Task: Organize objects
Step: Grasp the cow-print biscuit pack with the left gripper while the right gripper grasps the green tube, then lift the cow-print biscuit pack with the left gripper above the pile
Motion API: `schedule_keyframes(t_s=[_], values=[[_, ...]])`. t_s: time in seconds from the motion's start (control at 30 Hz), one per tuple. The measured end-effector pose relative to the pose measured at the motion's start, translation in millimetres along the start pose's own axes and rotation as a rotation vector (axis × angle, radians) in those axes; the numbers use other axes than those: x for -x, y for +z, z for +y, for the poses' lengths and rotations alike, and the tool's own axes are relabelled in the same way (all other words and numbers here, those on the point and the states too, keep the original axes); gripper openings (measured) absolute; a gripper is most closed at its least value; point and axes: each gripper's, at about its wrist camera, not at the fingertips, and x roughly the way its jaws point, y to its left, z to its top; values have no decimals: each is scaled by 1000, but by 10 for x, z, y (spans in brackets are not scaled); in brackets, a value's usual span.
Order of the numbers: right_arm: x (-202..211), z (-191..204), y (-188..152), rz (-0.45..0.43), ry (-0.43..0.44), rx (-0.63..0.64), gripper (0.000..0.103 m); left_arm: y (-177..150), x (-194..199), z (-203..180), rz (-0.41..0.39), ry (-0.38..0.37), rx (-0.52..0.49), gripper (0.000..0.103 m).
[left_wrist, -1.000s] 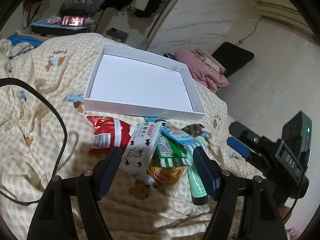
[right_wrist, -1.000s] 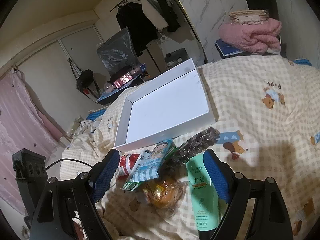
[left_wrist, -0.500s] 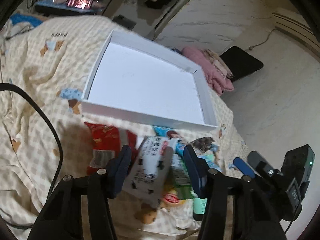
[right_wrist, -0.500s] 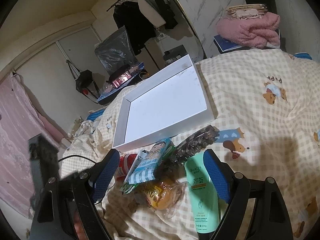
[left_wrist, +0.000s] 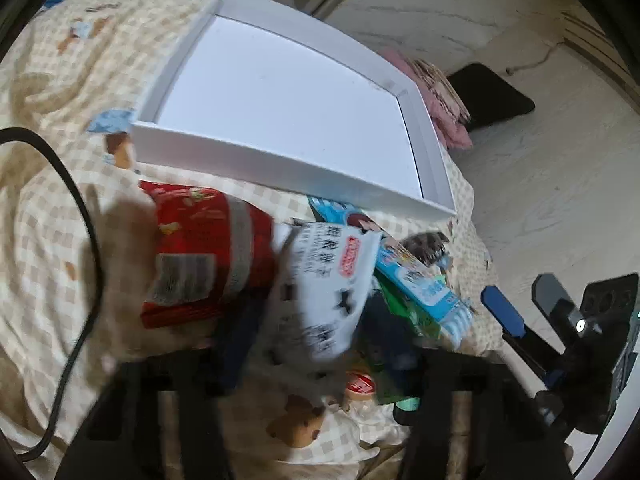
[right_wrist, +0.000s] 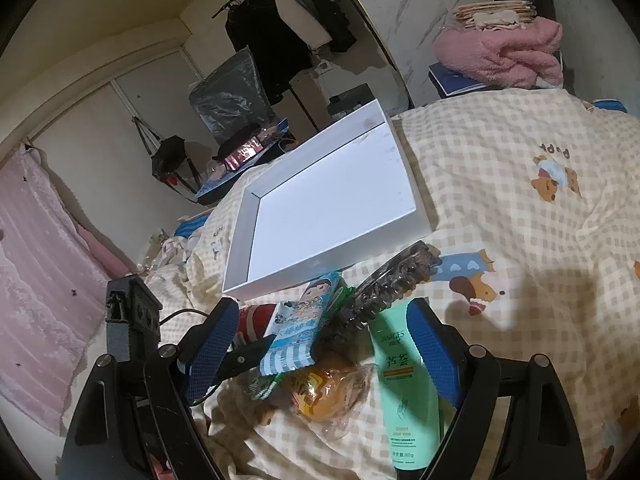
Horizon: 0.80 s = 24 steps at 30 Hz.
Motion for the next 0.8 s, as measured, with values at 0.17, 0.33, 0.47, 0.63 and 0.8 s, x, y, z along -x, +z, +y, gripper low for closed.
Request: schedule_keyframes(t_s=[0.17,0.33,0.47,0.63,0.8], values=[[4,-5,12,-2,5,-5,87,-52,253,-123,-64,-18,-66,50],[9,-23,16,-5,5,-15,87,-92,603,-357,-202,77,-181,50],[30,-1,20,-15,5,-9,87,-102,655,-368,-240,163,-206,50],[2,54,4,-8,-2,11,87,-112,551,-262,-221,166,-158,50],[-42,53,-15,7,-4,18,87,-124,423,-144,-172,211,-128,50]])
